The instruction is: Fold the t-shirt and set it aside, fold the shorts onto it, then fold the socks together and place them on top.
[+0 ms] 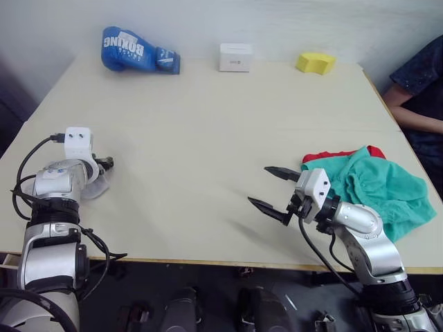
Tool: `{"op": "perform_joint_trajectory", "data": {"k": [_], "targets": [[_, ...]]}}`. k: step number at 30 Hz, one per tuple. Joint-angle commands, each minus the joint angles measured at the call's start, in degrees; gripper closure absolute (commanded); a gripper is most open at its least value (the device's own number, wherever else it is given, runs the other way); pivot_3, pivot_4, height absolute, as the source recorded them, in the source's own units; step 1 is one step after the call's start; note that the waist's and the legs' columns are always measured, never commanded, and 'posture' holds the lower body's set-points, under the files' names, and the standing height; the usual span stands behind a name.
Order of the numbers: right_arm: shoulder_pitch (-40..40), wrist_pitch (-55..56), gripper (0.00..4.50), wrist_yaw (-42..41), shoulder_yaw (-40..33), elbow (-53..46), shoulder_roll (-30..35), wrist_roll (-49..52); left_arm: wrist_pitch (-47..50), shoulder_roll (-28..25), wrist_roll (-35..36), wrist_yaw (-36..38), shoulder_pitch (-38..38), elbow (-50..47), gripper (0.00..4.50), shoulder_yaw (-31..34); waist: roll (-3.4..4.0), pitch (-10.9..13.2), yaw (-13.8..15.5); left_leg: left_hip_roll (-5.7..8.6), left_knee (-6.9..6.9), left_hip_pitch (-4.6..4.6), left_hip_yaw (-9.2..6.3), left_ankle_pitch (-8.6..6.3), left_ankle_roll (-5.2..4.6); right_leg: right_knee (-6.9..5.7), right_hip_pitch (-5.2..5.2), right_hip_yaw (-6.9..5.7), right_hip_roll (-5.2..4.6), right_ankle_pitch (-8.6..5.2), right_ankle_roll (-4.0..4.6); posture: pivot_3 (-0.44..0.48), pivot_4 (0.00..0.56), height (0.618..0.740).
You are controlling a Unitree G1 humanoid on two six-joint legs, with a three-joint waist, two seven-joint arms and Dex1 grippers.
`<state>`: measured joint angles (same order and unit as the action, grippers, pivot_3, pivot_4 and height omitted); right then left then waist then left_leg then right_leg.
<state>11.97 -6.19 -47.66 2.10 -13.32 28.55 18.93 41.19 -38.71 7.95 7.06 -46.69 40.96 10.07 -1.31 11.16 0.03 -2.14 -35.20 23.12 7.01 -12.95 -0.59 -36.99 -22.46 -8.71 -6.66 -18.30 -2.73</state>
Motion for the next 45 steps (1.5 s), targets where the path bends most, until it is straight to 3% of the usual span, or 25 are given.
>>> {"op": "perform_joint_trajectory", "data": {"k": [1,9,15,18,24,26,32,41,45], "targets": [[-0.80,0.53,0.00,0.90,-1.08,-2.49,-0.23,0.61,3.21,0.37,-1.57,-0.41,3.42,0.41,2.13,-0.36,0.02,-0.01,-0.22,-0.01,0.00,-0.01,0.00,0.00,0.00,-0.01,0.00,0.00,0.00,0.00,0.00,0.000,0.150,0.740],[-1.80,0.85,0.00,1.63,-1.48,-2.94,-0.07,0.77,7.22,0.86,-0.41,0.38,10.41,-11.33,4.49,1.59,0.03,-0.02,-1.71,-0.11,0.02,-0.06,0.10,0.01,0.01,-0.05,-0.02,0.03,0.04,-0.03,0.04,0.000,0.150,0.740],[-2.08,0.95,0.00,1.41,-1.48,-2.73,0.06,0.87,9.67,1.25,1.84,4.05,14.91,-24.45,4.49,2.42,0.03,-0.01,-1.45,-0.15,0.02,-0.04,0.13,-0.01,0.04,-0.01,-0.05,0.06,0.05,-0.04,0.07,0.000,0.150,0.740],[-2.18,0.85,0.00,1.16,-1.56,-2.56,0.24,0.99,9.15,3.27,1.87,0.85,15.51,-30.23,4.49,5.72,0.02,-0.01,-1.19,-0.12,0.02,-0.01,0.13,-0.08,0.08,0.04,-0.05,0.10,0.04,-0.04,0.07,0.000,0.150,0.740],[-2.00,0.79,0.00,0.05,-1.44,-2.06,0.65,1.14,21.82,4.27,-3.59,-6.99,12.41,-38.80,2.71,4.82,-0.30,0.17,-0.02,-0.12,0.01,0.11,0.10,-0.08,0.05,0.08,-0.11,0.09,0.05,-0.04,0.07,0.000,0.150,0.740],[-1.84,0.80,0.00,-0.07,-1.46,-1.89,0.58,1.16,25.04,4.60,-5.24,-9.55,10.97,-38.07,2.08,5.40,-0.30,0.17,0.09,-0.11,0.01,0.13,0.10,-0.08,0.04,0.10,-0.11,0.09,0.05,-0.04,0.07,0.000,0.150,0.740],[-1.00,1.04,0.00,-0.81,-0.88,-1.19,0.14,1.05,20.10,3.90,-5.93,-9.64,6.64,-25.40,0.19,5.96,-0.30,0.16,0.00,-0.12,0.01,0.11,0.09,-0.07,0.05,0.07,-0.12,0.06,0.07,-0.04,0.07,0.000,0.150,0.740],[-0.42,1.75,0.00,-0.43,-0.70,-0.40,-0.42,0.42,15.04,2.19,-6.48,-7.86,2.56,-10.38,0.08,4.43,-0.29,0.14,0.01,-0.11,0.01,0.08,0.09,-0.07,0.07,0.04,-0.10,0.06,0.06,-0.04,0.07,0.000,0.150,0.740],[-0.50,2.02,0.00,-0.01,-0.84,-0.20,-0.49,0.24,17.04,1.33,-5.53,-7.33,4.92,-12.63,0.97,6.14,-0.28,0.14,-0.45,-0.13,0.01,0.03,0.12,-0.06,0.10,-0.01,-0.10,0.07,0.06,-0.04,0.07,0.000,0.150,0.740]]}}
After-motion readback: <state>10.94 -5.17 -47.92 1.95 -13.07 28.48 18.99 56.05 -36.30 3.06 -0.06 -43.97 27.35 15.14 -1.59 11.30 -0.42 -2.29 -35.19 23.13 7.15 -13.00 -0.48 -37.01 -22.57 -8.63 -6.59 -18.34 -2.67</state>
